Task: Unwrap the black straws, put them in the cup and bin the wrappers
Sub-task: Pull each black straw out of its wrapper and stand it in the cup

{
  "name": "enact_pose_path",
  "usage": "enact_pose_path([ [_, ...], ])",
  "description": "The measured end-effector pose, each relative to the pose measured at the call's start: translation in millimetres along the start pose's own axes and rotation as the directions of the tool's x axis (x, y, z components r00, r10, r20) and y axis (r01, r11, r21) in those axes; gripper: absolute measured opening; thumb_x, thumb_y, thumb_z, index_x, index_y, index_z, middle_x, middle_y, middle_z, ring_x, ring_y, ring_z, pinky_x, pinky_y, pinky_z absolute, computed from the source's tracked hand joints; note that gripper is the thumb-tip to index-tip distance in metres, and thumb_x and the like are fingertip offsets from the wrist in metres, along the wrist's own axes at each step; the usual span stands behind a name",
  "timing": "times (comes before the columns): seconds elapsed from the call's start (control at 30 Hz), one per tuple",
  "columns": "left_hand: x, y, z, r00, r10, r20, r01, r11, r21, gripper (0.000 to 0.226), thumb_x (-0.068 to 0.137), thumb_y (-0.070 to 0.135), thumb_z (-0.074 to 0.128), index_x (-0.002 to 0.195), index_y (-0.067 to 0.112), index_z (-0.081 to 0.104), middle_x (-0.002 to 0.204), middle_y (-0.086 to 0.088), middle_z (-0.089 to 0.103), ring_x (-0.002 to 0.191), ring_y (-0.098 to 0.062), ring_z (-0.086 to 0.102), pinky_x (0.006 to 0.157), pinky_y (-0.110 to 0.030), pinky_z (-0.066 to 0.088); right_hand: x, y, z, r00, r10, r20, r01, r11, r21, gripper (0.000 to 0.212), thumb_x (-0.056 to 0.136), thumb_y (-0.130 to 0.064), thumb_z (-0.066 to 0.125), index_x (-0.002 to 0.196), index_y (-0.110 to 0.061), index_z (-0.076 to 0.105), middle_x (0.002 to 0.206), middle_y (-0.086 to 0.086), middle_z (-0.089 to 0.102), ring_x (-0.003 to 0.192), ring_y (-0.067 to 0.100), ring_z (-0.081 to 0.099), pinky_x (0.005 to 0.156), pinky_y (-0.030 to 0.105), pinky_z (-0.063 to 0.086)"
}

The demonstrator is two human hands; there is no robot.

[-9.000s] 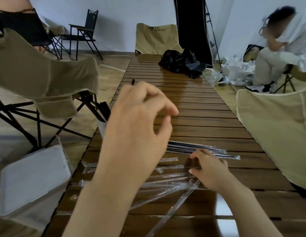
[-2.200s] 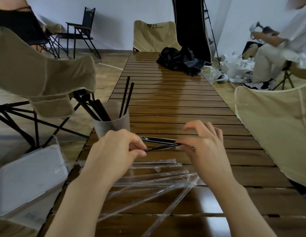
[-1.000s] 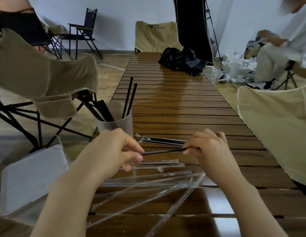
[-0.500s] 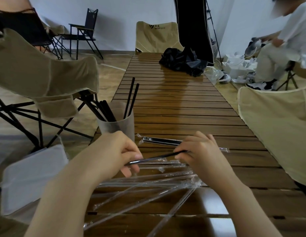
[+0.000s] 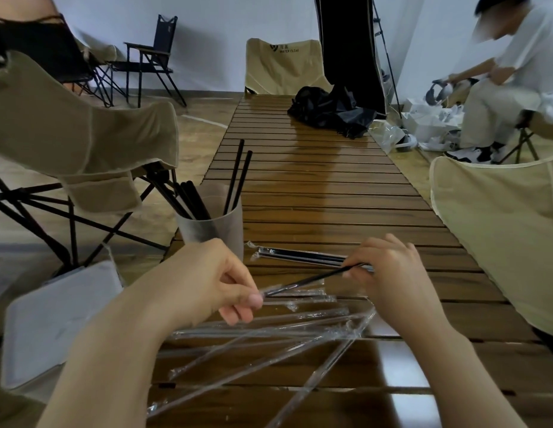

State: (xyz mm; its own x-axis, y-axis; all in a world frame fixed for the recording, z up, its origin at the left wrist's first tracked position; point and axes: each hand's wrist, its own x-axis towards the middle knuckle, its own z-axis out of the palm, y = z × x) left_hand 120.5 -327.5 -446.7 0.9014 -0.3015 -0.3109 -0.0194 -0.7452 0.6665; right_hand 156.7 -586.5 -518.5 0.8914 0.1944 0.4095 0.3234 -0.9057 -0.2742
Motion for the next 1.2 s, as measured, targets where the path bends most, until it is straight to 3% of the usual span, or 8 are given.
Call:
enact_pose_path([
  [0.2, -2.9, -14.8, -2.9, 0.990, -0.137, -0.021, 0.138, 0.988, 0.070, 0.005, 0.087, 0.025, 0.068, 0.087, 0.027, 0.072, 0.072, 0.012, 0.074, 0.067, 0.003, 0.070, 0.065, -0.014, 0.055, -1.2, 5.9, -3.5, 0.989, 0.141, -0.040, -0.139, 0.990, 0.038, 0.009, 0.075, -0.017, 0.077, 0.080, -0.022, 0.073, 0.082, -0.010, 0.055, 0.080, 0.015, 0.053, 0.075, 0.044, 0.048],
  [0.33, 11.8, -13.1, 14.0, 0.987, -0.160, -0.007, 0.160, 0.978, 0.137, 0.015, 0.090, 0.019, 0.064, 0.102, 0.027, 0.071, 0.092, 0.007, 0.074, 0.083, -0.001, 0.070, 0.070, -0.011, 0.054, 2.3, -11.3, -3.1, 0.993, 0.105, -0.053, -0.099, 0.990, 0.099, 0.009, 0.077, -0.019, 0.075, 0.085, -0.023, 0.073, 0.084, -0.009, 0.051, 0.077, 0.011, 0.053, 0.073, 0.045, 0.051],
  [0.47, 20.1, -5.9, 31.3, 0.992, -0.075, -0.099, 0.092, 0.980, 0.179, 0.046, 0.086, 0.032, 0.070, 0.130, 0.033, 0.057, 0.127, 0.013, 0.062, 0.112, -0.001, 0.059, 0.101, -0.026, 0.047, 3.2, -30.8, -1.3, 0.998, 0.015, -0.058, -0.007, 0.990, 0.139, 0.009, 0.080, -0.023, 0.072, 0.089, -0.025, 0.073, 0.083, -0.009, 0.052, 0.074, 0.006, 0.046, 0.073, 0.039, 0.049],
  [0.53, 18.5, -0.8, 30.9, 0.989, -0.025, -0.148, 0.038, 0.996, 0.085, 0.052, 0.084, 0.039, 0.069, 0.134, 0.035, 0.053, 0.132, 0.018, 0.058, 0.117, 0.002, 0.054, 0.103, -0.024, 0.043, 3.9, -37.6, -1.2, 0.998, -0.009, -0.061, 0.019, 0.986, 0.165, 0.009, 0.081, -0.025, 0.071, 0.090, -0.025, 0.073, 0.081, -0.010, 0.053, 0.072, 0.001, 0.042, 0.073, 0.037, 0.046],
  [0.73, 13.5, 18.5, 18.4, 0.873, 0.072, -0.482, -0.200, 0.955, -0.220, 0.014, 0.082, 0.039, 0.067, 0.094, 0.038, 0.073, 0.091, 0.021, 0.073, 0.088, 0.012, 0.064, 0.077, -0.011, 0.046, 7.1, -45.5, -2.6, 0.990, -0.031, -0.140, 0.074, 0.946, 0.314, 0.008, 0.077, -0.024, 0.074, 0.086, -0.024, 0.074, 0.073, -0.021, 0.045, 0.065, 0.011, 0.051, 0.065, 0.041, 0.049],
  [0.83, 10.5, 22.9, 16.1, 0.845, 0.101, -0.525, -0.292, 0.910, -0.294, 0.013, 0.078, 0.037, 0.070, 0.090, 0.037, 0.074, 0.086, 0.021, 0.074, 0.086, 0.008, 0.067, 0.079, -0.014, 0.045, 8.8, -47.9, -5.5, 0.985, -0.051, -0.168, 0.103, 0.943, 0.318, 0.009, 0.076, -0.023, 0.076, 0.084, -0.022, 0.075, 0.071, -0.023, 0.042, 0.062, 0.008, 0.049, 0.063, 0.036, 0.046],
  [1.0, 11.0, 26.8, 17.1, 0.783, 0.162, -0.600, -0.346, 0.916, -0.203, 0.008, 0.081, 0.032, 0.069, 0.086, 0.038, 0.072, 0.082, 0.021, 0.073, 0.082, 0.006, 0.067, 0.072, -0.008, 0.049, 9.3, -48.4, -5.5, 0.985, -0.042, -0.165, 0.096, 0.937, 0.336, 0.008, 0.076, -0.025, 0.076, 0.083, -0.022, 0.074, 0.071, -0.023, 0.045, 0.061, 0.001, 0.050, 0.060, 0.010, 0.038],
  [1.2, -5.9, 49.5, 4.6, 0.595, 0.294, -0.748, -0.391, 0.919, 0.051, 0.019, 0.083, 0.040, 0.053, 0.098, 0.035, 0.064, 0.087, 0.023, 0.065, 0.085, 0.009, 0.062, 0.074, -0.002, 0.044, 7.5, -35.7, -8.9, 0.996, 0.088, -0.011, -0.080, 0.950, 0.300, 0.022, 0.076, -0.032, 0.074, 0.097, -0.027, 0.071, 0.082, -0.020, 0.051, 0.070, -0.005, 0.051, 0.059, 0.006, 0.039],
])
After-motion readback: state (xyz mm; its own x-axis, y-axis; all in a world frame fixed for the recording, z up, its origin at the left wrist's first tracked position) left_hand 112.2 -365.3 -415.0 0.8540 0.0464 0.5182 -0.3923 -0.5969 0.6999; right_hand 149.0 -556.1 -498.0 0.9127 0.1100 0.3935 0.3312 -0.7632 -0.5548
